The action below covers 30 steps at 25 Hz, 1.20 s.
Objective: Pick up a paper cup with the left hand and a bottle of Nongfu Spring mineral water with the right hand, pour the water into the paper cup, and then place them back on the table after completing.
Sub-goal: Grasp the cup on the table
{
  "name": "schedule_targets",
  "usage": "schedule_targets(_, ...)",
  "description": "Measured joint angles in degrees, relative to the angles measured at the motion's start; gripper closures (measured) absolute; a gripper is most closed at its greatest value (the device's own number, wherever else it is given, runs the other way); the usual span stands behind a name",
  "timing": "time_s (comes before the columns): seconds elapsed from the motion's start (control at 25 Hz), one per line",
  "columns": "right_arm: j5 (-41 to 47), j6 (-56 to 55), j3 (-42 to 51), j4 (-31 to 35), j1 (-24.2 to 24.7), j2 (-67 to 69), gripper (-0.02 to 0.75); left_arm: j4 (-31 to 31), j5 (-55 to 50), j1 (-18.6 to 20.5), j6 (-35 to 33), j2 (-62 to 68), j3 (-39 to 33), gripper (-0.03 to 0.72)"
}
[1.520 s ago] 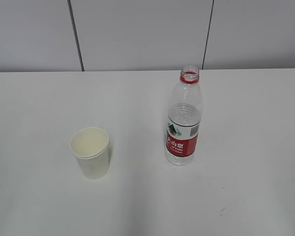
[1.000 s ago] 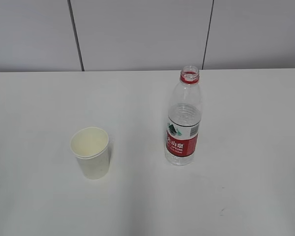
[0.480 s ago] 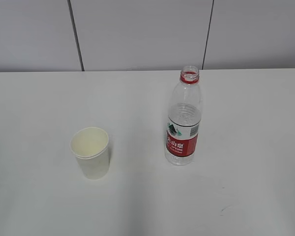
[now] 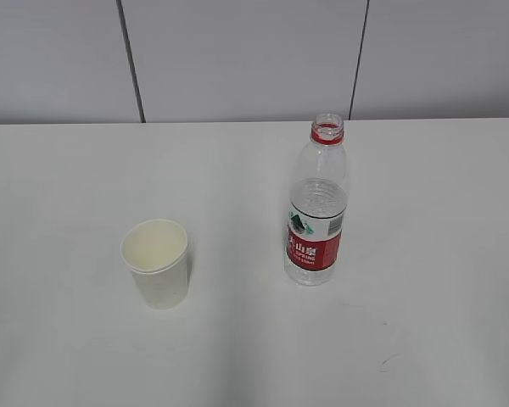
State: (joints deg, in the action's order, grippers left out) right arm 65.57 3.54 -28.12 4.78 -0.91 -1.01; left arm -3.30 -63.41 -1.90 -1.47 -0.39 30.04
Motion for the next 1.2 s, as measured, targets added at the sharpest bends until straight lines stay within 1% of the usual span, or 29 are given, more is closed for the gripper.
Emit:
schedule_targets(0.52,0.00,0.00,0.00,0.00,0.00,0.00,0.158,0.02,0.00,0.00,0.00,0.00,0.00,0.444)
schedule_targets(0.6,0.00,0.00,0.00,0.00,0.00,0.00,0.158,0.02,0.00,0.00,0.00,0.00,0.00,0.418)
schedule_targets(0.76,0.00,0.00,0.00,0.00,0.00,0.00,0.158,0.02,0.00,0.00,0.00,0.00,0.00,0.307)
schedule_targets(0.84,0.00,0.00,0.00,0.00,0.00,0.00,0.158,0.02,0.00,0.00,0.00,0.00,0.00,0.265)
schedule_targets(1.0,-1.80,1.52,-0.77,0.00,0.00,0.00,0.158,0.02,0.00,0.00,0.00,0.00,0.00,0.246)
schedule_targets(1.2,-10.98,3.94,-1.29,0.00,0.00,1.57,0.158,-0.75,0.78,0.00,0.00,0.00,0.13,0.241)
